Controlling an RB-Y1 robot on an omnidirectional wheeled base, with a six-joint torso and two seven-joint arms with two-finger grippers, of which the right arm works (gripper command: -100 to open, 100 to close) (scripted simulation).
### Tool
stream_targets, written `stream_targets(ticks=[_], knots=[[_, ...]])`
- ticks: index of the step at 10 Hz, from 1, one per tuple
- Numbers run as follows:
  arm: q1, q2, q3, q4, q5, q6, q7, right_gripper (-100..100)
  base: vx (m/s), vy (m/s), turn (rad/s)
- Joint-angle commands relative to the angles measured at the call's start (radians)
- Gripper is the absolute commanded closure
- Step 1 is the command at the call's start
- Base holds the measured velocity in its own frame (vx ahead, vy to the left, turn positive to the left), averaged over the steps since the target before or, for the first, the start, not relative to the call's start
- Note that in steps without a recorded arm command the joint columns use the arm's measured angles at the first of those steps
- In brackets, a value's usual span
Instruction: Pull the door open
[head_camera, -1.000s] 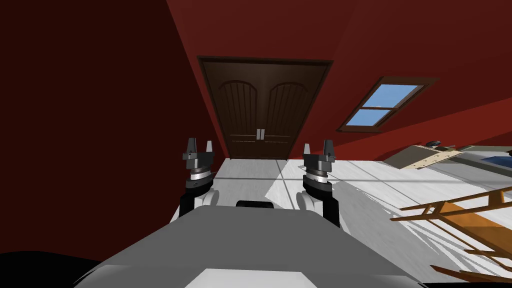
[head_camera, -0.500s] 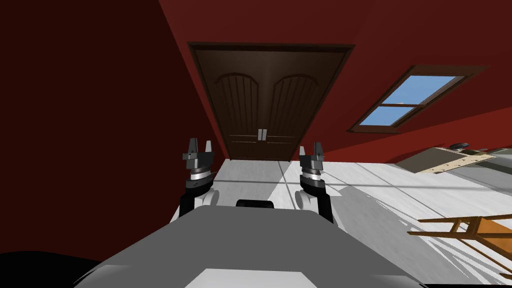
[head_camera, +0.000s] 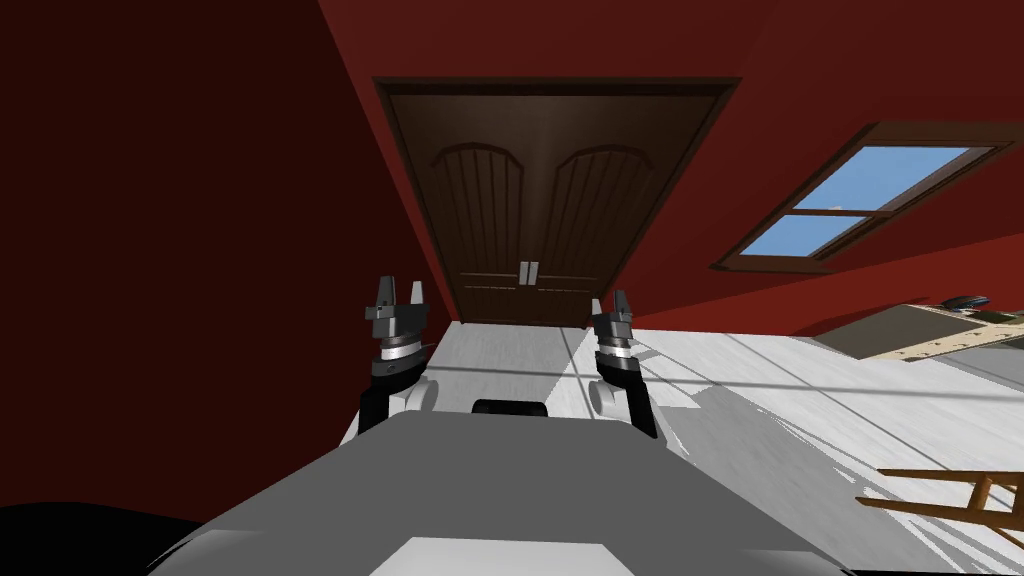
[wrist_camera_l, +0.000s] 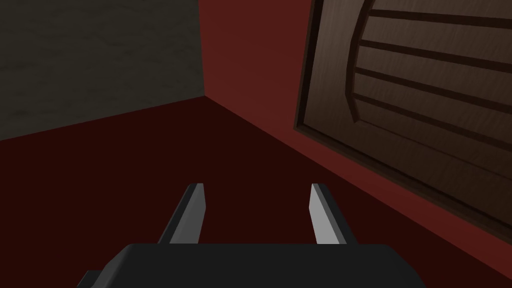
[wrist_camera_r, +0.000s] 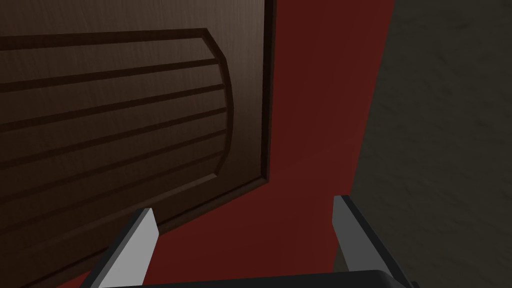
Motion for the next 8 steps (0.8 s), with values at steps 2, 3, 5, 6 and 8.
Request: stream_targets(ticks=[2, 3, 5, 6, 8], knots=[[-0.024, -0.006, -0.011, 0.057, 0.022, 0.025, -0.026, -100, 0.184, 0.028, 0.041], [-0.035, -0.010, -0.018, 0.089, 0.033, 0.034, -0.039, -100, 0.181, 0.026, 0.050], [-0.053, -0.015, -0.028, 0.139, 0.049, 0.048, -0.060, -100, 0.155, 0.020, 0.043], [-0.059, -0.017, -0.031, 0.156, 0.055, 0.053, -0.067, -100, 0.126, 0.025, 0.040], [-0.071, -0.020, -0.038, 0.190, 0.066, 0.062, -0.081, -100, 0.105, 0.029, 0.025]])
